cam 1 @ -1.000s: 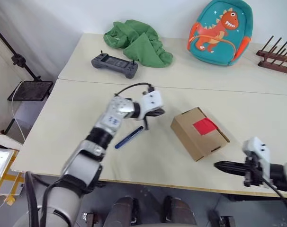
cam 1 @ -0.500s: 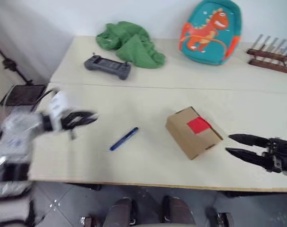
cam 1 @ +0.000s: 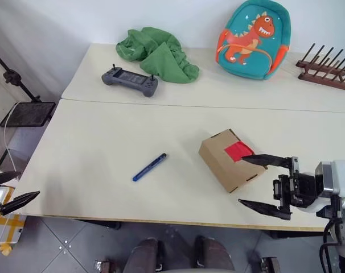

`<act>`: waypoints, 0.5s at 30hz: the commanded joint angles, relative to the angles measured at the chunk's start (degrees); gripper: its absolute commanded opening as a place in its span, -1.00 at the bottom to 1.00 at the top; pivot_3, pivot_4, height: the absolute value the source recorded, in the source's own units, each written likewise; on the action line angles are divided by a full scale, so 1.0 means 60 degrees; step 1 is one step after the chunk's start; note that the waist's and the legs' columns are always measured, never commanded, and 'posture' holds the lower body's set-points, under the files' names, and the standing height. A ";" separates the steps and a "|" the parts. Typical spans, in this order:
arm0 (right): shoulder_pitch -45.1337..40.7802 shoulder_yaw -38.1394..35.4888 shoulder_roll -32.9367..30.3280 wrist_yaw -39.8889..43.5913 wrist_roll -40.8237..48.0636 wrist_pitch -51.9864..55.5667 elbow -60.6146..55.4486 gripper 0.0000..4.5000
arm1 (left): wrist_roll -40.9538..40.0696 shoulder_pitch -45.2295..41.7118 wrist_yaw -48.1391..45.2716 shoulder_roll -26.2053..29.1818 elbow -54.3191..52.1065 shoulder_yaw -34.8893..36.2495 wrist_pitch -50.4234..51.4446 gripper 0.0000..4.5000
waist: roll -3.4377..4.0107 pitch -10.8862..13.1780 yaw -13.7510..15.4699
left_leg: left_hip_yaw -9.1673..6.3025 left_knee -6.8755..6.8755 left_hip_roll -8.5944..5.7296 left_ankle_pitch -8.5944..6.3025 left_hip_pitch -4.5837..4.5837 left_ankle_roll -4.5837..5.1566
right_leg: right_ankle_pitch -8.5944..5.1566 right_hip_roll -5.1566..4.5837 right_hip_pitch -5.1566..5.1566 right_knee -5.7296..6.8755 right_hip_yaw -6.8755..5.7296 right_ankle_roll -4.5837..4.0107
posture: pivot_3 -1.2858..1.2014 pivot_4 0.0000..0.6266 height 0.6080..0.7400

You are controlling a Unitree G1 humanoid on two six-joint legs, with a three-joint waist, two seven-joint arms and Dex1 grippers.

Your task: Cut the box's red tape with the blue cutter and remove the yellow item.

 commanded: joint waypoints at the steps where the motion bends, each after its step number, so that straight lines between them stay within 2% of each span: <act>1: 0.0031 -0.0293 -0.0440 0.0442 -0.0045 -0.0457 0.0174 1.00 | -0.1728 0.0213 0.0217 -0.0450 -0.3711 -0.0609 0.1769 0.98 | 0.0003 0.0001 0.0037 | -0.0001 -0.0003 -0.0003 -0.0003 0.0001 0.0004 | 0.0000 -0.0004 0.0005 -0.0002 0.0005 0.0000 | 0.03 -0.52 1.00; 2: 0.0086 -0.0332 -0.0537 0.0655 -0.0063 -0.0651 0.0189 1.00 | -0.2270 0.0244 0.0466 -0.0573 -0.4584 -0.0766 0.2533 0.98 | 0.0002 0.0001 0.0043 | -0.0008 0.0003 -0.0008 -0.0006 -0.0003 0.0009 | 0.0001 -0.0006 0.0008 -0.0003 0.0008 -0.0001 | 0.03 -0.52 1.00; 4: 0.0327 -0.0538 -0.0627 0.0609 -0.0024 -0.0719 0.0207 1.00 | -0.2071 -0.0079 0.1255 -0.1028 -0.5668 -0.1680 0.2829 0.98 | 0.0001 0.0000 0.0012 | -0.0006 0.0006 -0.0008 -0.0013 -0.0006 0.0013 | 0.0001 -0.0005 0.0016 -0.0017 0.0021 0.0000 | 0.03 -0.52 1.00; 7: 0.0629 -0.0636 -0.0685 0.0355 0.0019 -0.0651 0.0128 1.00 | -0.1131 -0.0856 0.2415 -0.1962 -0.5792 -0.2756 0.2224 0.98 | 0.0025 -0.0006 -0.0001 | 0.0005 0.0000 -0.0007 -0.0014 0.0006 0.0014 | 0.0002 0.0026 0.0021 -0.0017 0.0018 0.0002 | 0.03 -0.52 1.00; 11: 0.0941 -0.0699 -0.0807 0.0030 -0.0003 -0.0517 -0.0223 1.00 | 0.0129 -0.1592 0.3457 -0.3257 -0.5602 -0.4758 0.1741 0.98 | 0.0028 -0.0008 -0.0031 | 0.0072 -0.0003 0.0019 0.0006 0.0026 0.0032 | 0.0002 0.0112 0.0012 -0.0007 -0.0006 0.0002 | 0.03 -0.52 1.00; 15: 0.1141 -0.0753 -0.1102 -0.0262 0.0035 -0.0297 -0.0790 1.00 | 0.0433 -0.1810 0.3908 -0.3734 -0.5812 -0.5368 0.1830 0.98 | 0.0023 -0.0010 -0.0002 | 0.0082 0.0022 0.0034 -0.0007 0.0026 0.0011 | 0.0005 0.0112 0.0009 -0.0002 0.0008 0.0007 | 0.03 -0.52 1.00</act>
